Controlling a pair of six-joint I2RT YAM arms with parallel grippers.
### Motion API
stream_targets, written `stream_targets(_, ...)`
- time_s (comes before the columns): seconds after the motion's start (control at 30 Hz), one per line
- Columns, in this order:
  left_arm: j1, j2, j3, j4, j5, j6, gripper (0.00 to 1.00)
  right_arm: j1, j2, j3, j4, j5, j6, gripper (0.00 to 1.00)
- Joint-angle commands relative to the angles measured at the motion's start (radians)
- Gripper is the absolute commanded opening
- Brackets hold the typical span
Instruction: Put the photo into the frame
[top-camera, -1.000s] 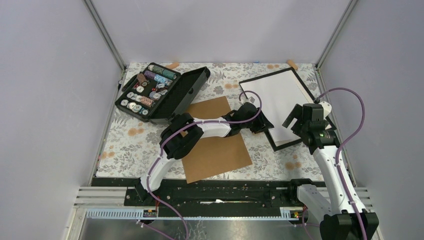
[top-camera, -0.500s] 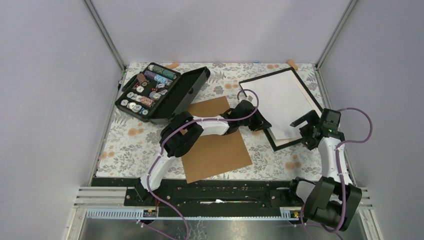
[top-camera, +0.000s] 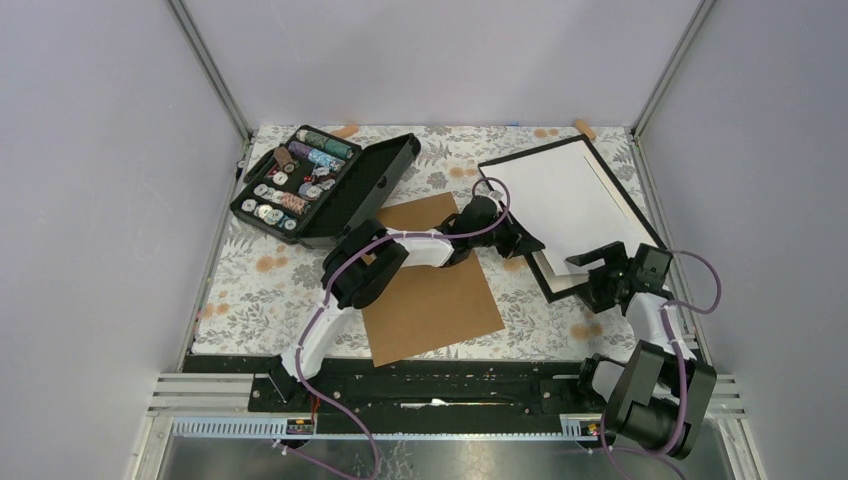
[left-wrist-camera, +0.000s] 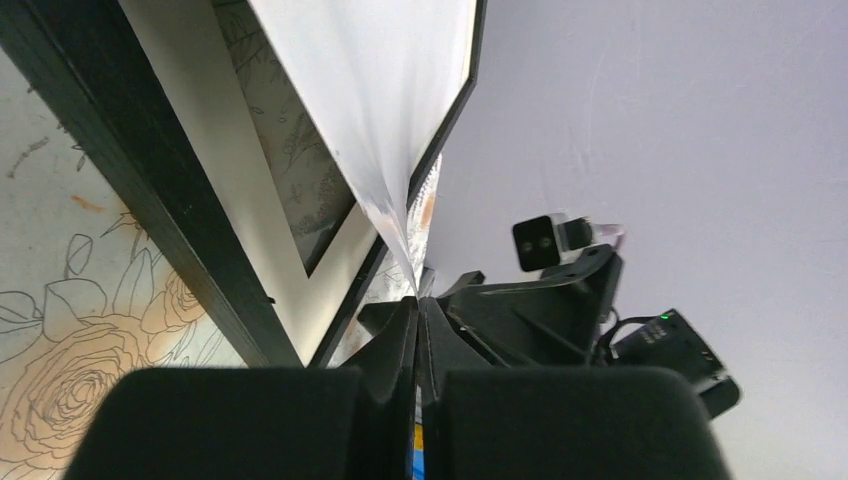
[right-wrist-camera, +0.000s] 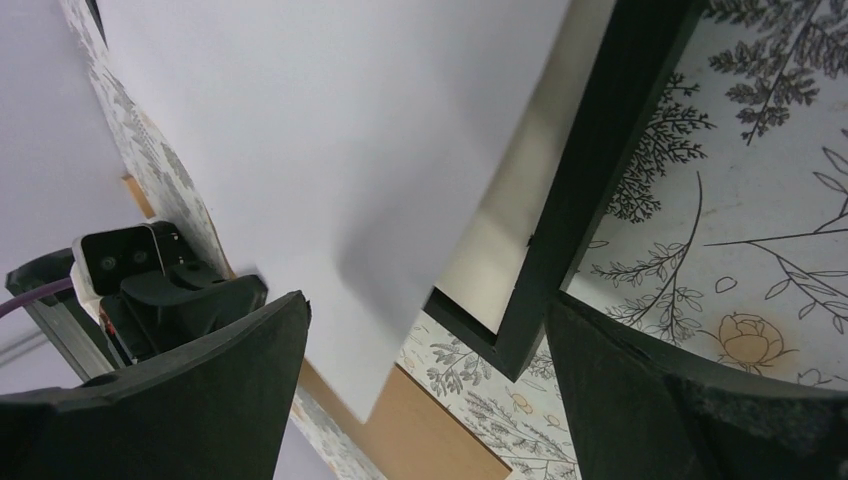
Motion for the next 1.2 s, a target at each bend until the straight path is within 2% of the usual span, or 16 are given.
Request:
stream_targets(0.0, 0.02, -0.004, -0.018, 0.114, 0.052, -0.058, 0.0, -0.004, -0.042, -0.056, 0.135, -0.019, 0.121, 0.91)
stream_targets(0.27, 0.025, 0.001, -0.019, 0.125, 0.071, -0.068, 0.0, -0.004, -0.056, -0.112, 0.276, 0.005, 0.225, 0.82)
stream_targets(0.5, 0.031, 0.0, -0.017, 0.126, 0.08, -0.068, 0.0, -0.004, -0.102, -0.078, 0.211, 0.048, 0.205, 0.84)
stream_targets(0.63, 0.031, -0.006, -0.017, 0.125, 0.083, -0.066, 0.0, -0.004, -0.037, -0.122, 0.362, 0.014, 0.253, 0.81)
stream_targets(0.7, 0.032, -0.006, -0.02, 0.125, 0.082, -0.066, 0.0, -0.005, -0.002, -0.175, 0.533, -0.005, 0.314, 0.74)
stream_targets(0.8, 0.032, -0.007, -0.025, 0.128, 0.083, -0.07, 0.0, -0.005, 0.027, -0.19, 0.658, 0.013, 0.315, 0.62)
stream_targets(0.93, 0.032, -0.007, -0.033, 0.134, 0.086, -0.067, 0.0, -0.005, 0.056, -0.194, 0.671, 0.08, 0.32, 0.54)
stream_targets(1.13, 0.033, -0.025, -0.041, 0.11, 0.094, -0.03, 0.0, -0.005, 0.092, -0.198, 0.703, 0.104, 0.302, 0.26)
stream_targets(1.17, 0.032, -0.039, -0.047, 0.086, 0.091, -0.009, 0.06, -0.005, 0.089, -0.201, 0.704, 0.102, 0.303, 0.21)
